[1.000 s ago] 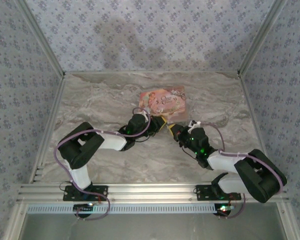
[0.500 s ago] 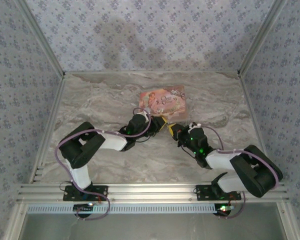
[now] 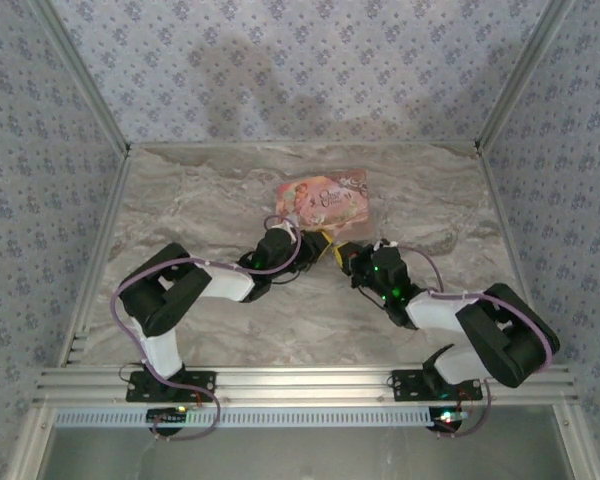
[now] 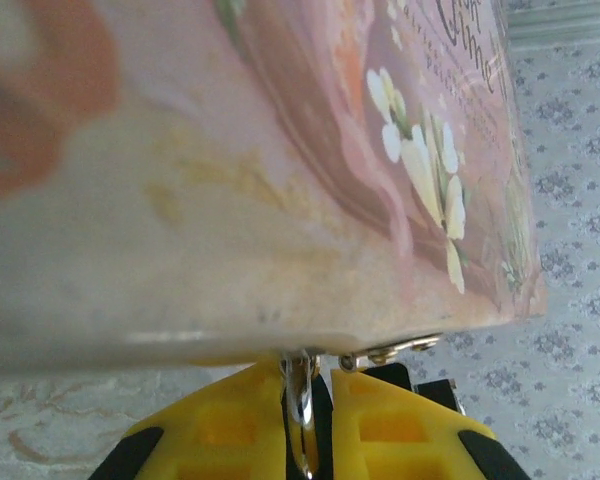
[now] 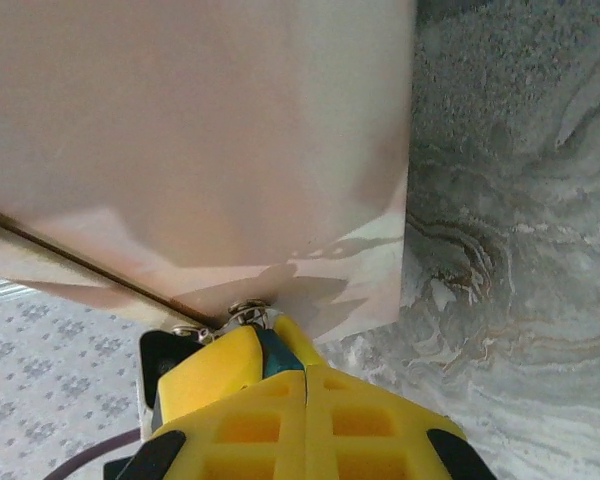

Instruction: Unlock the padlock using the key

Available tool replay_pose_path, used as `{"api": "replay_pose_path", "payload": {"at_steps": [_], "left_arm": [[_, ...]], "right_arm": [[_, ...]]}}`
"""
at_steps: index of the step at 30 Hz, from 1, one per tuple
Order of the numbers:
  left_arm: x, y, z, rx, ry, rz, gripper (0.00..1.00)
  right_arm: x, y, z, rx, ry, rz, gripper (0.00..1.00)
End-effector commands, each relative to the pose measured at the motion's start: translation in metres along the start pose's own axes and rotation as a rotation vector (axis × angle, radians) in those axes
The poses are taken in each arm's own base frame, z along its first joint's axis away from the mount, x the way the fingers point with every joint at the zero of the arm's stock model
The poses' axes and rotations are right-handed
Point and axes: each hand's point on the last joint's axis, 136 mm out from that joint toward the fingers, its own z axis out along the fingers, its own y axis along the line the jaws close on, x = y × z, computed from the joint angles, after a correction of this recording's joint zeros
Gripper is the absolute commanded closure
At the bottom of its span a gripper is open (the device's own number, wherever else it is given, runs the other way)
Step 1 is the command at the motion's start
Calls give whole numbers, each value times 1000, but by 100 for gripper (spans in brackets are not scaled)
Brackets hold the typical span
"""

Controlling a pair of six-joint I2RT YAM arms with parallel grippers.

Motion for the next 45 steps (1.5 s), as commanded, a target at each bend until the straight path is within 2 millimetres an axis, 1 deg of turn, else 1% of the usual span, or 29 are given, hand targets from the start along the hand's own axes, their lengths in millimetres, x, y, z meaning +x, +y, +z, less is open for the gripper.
{"api": "replay_pose_path", "payload": {"at_steps": [1,4,6,7,9,11,14,17,21,24,27,30,35,39,41,45], "left_arm": [[61,-70,-2,236,231,36,100],[64,-73,-4,244,239,40,100],[59,-69,-6,227,216,46,100],[54,-63,-7,204,197,50,100],[41,-49,-10,153,151,54,100],[25,-34,-16,110,101,52,100],[9,-20,-22,71,53,48,100],[2,-15,-24,54,36,49,100],[0,-17,-23,58,33,53,100],[1,-20,-22,66,41,47,100],[3,-24,-21,75,52,48,100],[4,-25,-21,77,55,48,100],[5,-25,-20,80,59,45,100],[7,-26,-19,83,66,41,100],[8,-26,-18,85,69,41,100],[9,-27,-17,90,72,36,100]], "right_arm": [[-2,13,17,0,-25,-52,100],[5,16,26,-15,13,-54,100],[8,12,28,3,31,-56,100],[8,7,27,19,39,-65,99],[8,-3,24,50,53,-77,94],[6,-14,17,81,62,-88,86],[2,-28,4,133,69,-117,78],[1,-34,-10,169,80,-157,75],[1,-38,-28,187,86,-196,72],[7,-31,-36,163,113,-225,73],[11,-23,-37,143,121,-251,75],[17,-15,-32,120,146,-268,76],[26,-18,-20,110,172,-255,75],[33,-12,-14,72,187,-249,77],[34,-10,-13,67,185,-249,77],[30,-10,-13,61,163,-229,76]]}}
